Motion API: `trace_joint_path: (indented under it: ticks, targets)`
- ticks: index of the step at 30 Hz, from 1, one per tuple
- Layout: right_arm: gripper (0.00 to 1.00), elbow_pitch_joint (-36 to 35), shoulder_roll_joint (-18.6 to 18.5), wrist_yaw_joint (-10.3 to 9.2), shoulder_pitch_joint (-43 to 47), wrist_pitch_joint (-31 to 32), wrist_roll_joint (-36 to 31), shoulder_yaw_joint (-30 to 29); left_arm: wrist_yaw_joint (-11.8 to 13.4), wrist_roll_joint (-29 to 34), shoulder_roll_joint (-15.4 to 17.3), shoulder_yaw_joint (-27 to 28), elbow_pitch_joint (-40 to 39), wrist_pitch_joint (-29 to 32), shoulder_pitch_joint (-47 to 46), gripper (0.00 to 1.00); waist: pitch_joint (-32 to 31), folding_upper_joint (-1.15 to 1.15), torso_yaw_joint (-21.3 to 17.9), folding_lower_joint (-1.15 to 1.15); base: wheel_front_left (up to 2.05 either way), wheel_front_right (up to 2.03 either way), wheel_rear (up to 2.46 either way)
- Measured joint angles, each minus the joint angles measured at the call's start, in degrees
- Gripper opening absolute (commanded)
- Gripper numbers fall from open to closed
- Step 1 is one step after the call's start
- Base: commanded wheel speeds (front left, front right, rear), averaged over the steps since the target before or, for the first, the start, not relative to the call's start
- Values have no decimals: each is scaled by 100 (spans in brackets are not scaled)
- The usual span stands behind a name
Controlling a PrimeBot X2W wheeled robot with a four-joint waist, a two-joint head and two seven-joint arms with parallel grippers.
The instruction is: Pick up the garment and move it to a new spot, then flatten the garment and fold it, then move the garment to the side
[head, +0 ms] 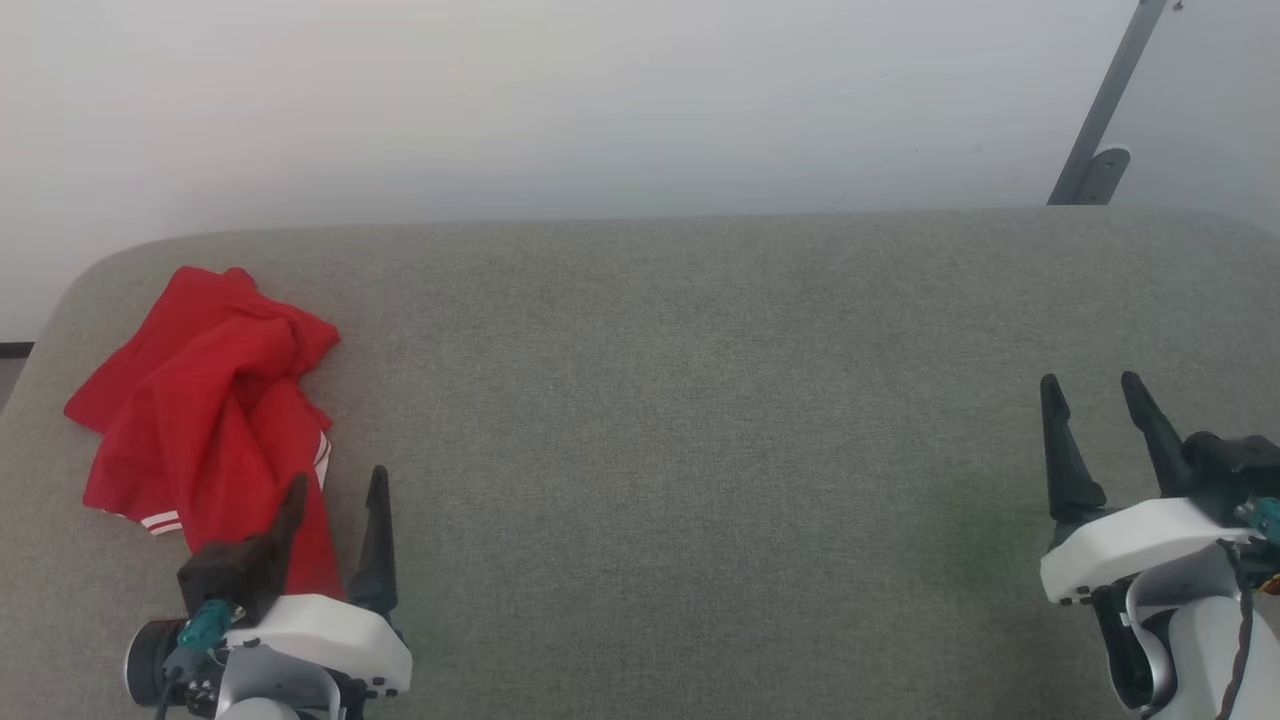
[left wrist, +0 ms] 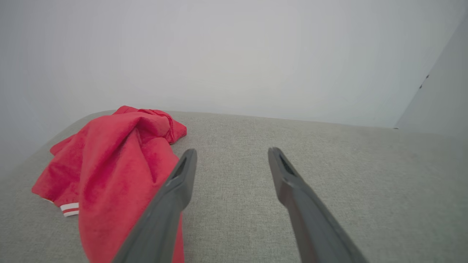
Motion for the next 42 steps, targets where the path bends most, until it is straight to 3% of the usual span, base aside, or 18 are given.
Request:
trace_joint_path:
  ticks: [17, 26, 32, 42]
  targets:
    - [100, -3, 36, 0, 8, -192, -396, -116, -303, 665, -154, 290, -26, -182, 5, 100, -12, 0, 1, 0, 0, 0, 0]
    - [100, -15, 7, 0, -25, -271, -593, -202, -479, 983, -290, 472, 12, -282, -148, 100, 79, 0, 189, 0, 0, 0, 0]
    - [100, -30, -36, 0, -55, -335, -779, -114, -538, 1193, -411, 554, 57, -334, -330, 100, 211, 0, 588, 0, 0, 0, 0]
    - [100, 111, 35, 1, -371, -343, -771, 611, -560, 1194, -542, 801, 98, -338, -337, 100, 405, 0, 1624, 0, 0, 0, 0]
